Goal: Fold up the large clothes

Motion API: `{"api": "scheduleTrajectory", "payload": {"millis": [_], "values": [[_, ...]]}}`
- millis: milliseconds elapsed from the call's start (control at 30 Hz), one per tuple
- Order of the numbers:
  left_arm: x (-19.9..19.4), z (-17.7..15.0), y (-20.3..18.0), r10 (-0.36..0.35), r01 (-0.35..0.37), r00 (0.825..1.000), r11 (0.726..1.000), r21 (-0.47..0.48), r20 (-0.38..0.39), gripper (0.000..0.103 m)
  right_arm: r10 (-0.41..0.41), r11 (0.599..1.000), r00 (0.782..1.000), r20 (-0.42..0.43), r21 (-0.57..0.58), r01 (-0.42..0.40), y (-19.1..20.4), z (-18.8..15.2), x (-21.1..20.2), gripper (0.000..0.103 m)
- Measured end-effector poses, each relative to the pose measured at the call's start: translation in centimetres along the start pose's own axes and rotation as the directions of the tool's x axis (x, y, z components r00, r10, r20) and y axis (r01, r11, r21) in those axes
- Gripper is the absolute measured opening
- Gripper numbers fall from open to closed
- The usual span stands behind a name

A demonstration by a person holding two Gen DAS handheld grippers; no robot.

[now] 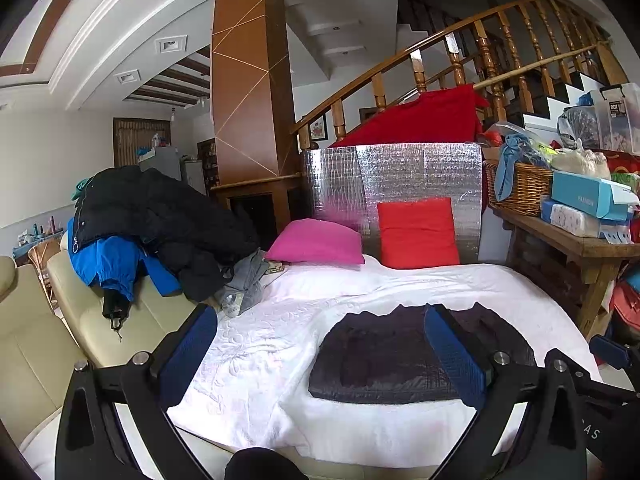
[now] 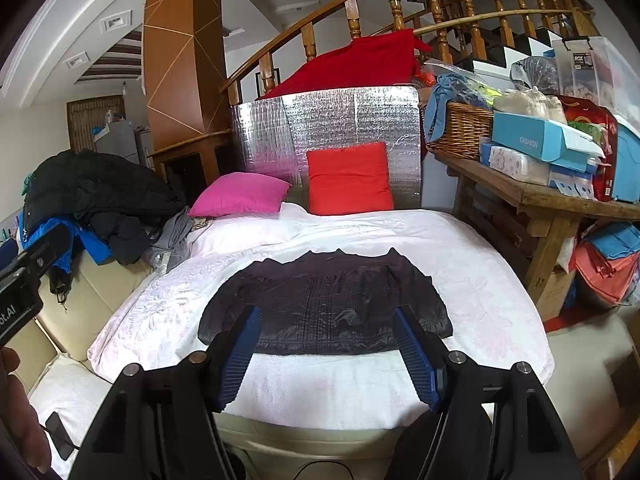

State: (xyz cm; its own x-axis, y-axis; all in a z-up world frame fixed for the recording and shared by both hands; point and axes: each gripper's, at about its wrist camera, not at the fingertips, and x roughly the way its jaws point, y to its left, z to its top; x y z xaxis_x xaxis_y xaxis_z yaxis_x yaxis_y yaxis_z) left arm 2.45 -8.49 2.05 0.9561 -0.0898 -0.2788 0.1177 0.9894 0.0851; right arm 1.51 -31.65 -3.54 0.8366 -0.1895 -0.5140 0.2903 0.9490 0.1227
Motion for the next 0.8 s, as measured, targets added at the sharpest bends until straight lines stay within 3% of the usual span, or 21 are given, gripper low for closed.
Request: {"api": "scheduleTrajectory", "payload": {"millis": [800], "values": [[-0.05, 0.08, 0.05, 0.005, -0.005, 1.000, 1.000, -0.013, 0.001, 0.103, 0.011, 1.000, 1.000, 0.010, -0.005, -0.011, 0.44, 0.24, 0.12, 0.072]]}}
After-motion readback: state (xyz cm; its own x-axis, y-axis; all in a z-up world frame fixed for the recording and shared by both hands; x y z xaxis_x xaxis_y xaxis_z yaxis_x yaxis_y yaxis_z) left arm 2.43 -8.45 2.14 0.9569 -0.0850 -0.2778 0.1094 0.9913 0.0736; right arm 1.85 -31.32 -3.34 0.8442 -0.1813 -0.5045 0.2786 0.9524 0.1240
